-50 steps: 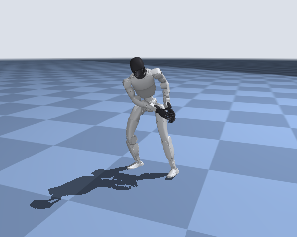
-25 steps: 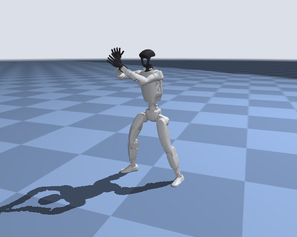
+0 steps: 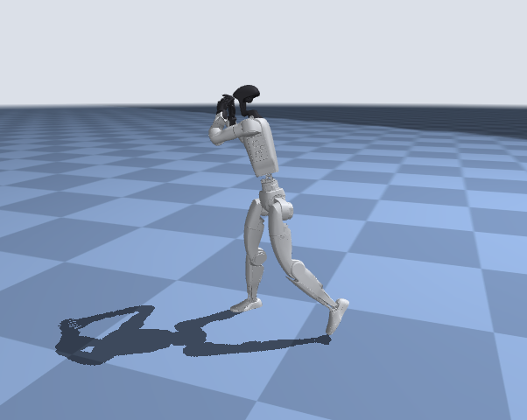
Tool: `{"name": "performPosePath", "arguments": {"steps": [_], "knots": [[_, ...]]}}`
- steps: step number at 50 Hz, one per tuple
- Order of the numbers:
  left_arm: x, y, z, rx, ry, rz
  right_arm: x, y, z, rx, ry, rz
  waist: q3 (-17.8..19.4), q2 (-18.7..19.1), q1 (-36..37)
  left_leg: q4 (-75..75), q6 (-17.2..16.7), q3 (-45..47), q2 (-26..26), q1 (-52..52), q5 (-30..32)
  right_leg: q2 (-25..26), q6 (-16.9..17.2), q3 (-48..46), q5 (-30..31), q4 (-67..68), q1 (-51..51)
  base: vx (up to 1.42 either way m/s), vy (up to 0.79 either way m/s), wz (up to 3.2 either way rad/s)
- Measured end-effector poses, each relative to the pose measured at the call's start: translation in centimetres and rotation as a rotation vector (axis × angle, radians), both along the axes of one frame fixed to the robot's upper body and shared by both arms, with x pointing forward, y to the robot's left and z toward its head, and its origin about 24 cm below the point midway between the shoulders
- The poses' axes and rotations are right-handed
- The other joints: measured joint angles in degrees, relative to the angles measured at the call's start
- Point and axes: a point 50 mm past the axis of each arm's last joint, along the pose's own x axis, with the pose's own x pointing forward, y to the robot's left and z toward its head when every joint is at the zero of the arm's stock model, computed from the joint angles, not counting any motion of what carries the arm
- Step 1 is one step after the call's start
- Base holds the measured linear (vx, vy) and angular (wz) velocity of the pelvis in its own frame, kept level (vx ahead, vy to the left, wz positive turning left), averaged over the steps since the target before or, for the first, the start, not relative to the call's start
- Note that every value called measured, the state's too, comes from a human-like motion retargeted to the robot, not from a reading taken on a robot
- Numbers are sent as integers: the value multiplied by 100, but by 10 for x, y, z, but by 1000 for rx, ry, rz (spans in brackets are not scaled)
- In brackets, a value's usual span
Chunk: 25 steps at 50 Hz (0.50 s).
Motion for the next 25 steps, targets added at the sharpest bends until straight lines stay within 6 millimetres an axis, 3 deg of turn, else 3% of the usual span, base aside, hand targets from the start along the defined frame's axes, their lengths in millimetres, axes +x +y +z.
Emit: {"name": "performPosePath", "arguments": {"steps": [5,8,10,12,14,17,19,21,25], "knots": [[-23,-15,0,-49,-33,-74,-7,-16,-2,65,-62,-44,282,255,-638,-458,-701,-1268,-574,482,270,85,439,472,169,-255,-36,15,-3,-106],[-21,-29,-4,-16,-9,-30,7,-36,-7,220,26,-34,806,474,-968,-574,-1057,-1124,-336,649,247,434,443,587,289,-387,-24,5,-7,-89],[-11,-43,-14,40,52,19,28,-50,-19,363,165,7,1222,552,-1089,-578,-1164,-786,-188,730,180,580,443,660,372,-470,3,-3,-8,-78],[1,-61,-47,128,116,53,51,-69,-40,572,315,239,1637,496,-1017,-555,-1377,-369,68,757,54,854,443,726,479,-543,-25,-9,-12,-69],[37,-64,-79,244,257,144,82,-80,-74,781,519,422,1895,351,-1181,-431,-1254,68,16,732,-98,702,443,843,492,-564,-65,-12,17,-31],[91,-59,-141,413,452,344,135,-73,-139,1103,789,644,2319,63,-1382,-123,-1027,424,-79,587,-384,444,443,846,489,-555,-120,-17,22,22],[126,-41,-190,496,664,472,163,-53,-192,1257,1038,724,2366,-4,-1601,152,-687,553,-316,304,-604,9,369,793,424,-521,-250,-18,35,93],[154,-10,-243,589,848,619,176,-31,-246,1377,1303,835,2367,77,-1779,358,-452,573,-399,-30,-953,-267,31,639,289,-418,-391,-16,25,134],[161,49,-345,711,1156,869,168,13,-335,1708,1608,1067,2337,421,-1292,158,-325,786,-79,-352,-1767,-452,-567,31,-28,-14,-390,-15,12,166]]}}
